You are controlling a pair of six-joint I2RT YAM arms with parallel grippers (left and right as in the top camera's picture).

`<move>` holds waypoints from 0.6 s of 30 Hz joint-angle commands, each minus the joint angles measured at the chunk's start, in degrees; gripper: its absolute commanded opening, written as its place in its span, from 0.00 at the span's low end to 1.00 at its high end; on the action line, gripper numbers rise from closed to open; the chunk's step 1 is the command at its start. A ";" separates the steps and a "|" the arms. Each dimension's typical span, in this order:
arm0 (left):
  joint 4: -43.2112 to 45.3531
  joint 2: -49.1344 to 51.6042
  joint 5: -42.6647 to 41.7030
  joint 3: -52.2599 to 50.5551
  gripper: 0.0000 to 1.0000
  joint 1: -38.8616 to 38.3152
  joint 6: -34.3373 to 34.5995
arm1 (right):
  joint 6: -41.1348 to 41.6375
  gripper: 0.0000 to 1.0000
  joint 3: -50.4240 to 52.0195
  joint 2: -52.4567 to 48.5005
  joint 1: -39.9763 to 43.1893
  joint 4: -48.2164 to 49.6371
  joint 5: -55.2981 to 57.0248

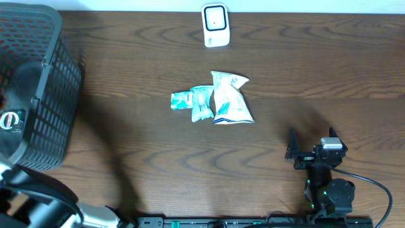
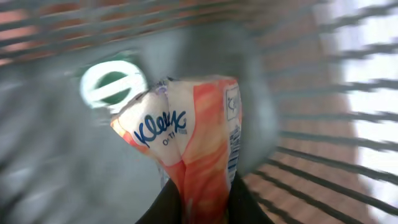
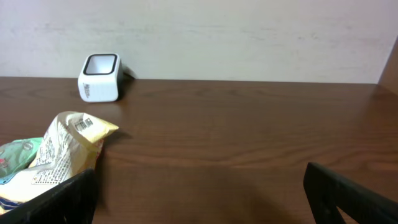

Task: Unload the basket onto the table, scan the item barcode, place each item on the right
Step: 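Lower the left gripper into the basket and grasp the orange Kleenex pack, then carry the orange Kleenex pack to the table and release it below the wipes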

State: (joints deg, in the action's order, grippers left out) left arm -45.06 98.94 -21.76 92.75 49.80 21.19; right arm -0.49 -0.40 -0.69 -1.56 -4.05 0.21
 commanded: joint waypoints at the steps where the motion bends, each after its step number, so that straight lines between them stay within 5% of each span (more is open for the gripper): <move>1: 2.38 -3.10 -13.64 0.17 0.07 -0.39 0.55 | -0.44 0.99 0.09 0.31 -0.24 -0.24 0.26; 12: 11.19 -11.74 -26.08 0.17 0.07 -7.43 4.59 | -0.44 0.99 0.09 0.31 -0.24 -0.24 0.26; 18: 12.74 -14.91 -26.08 0.17 0.07 -15.96 0.07 | -0.44 0.99 0.09 0.31 -0.24 -0.24 0.26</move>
State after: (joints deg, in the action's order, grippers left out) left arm -32.51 85.89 -45.25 92.71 37.43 24.60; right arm -0.51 -0.40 -0.69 -1.56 -4.05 0.21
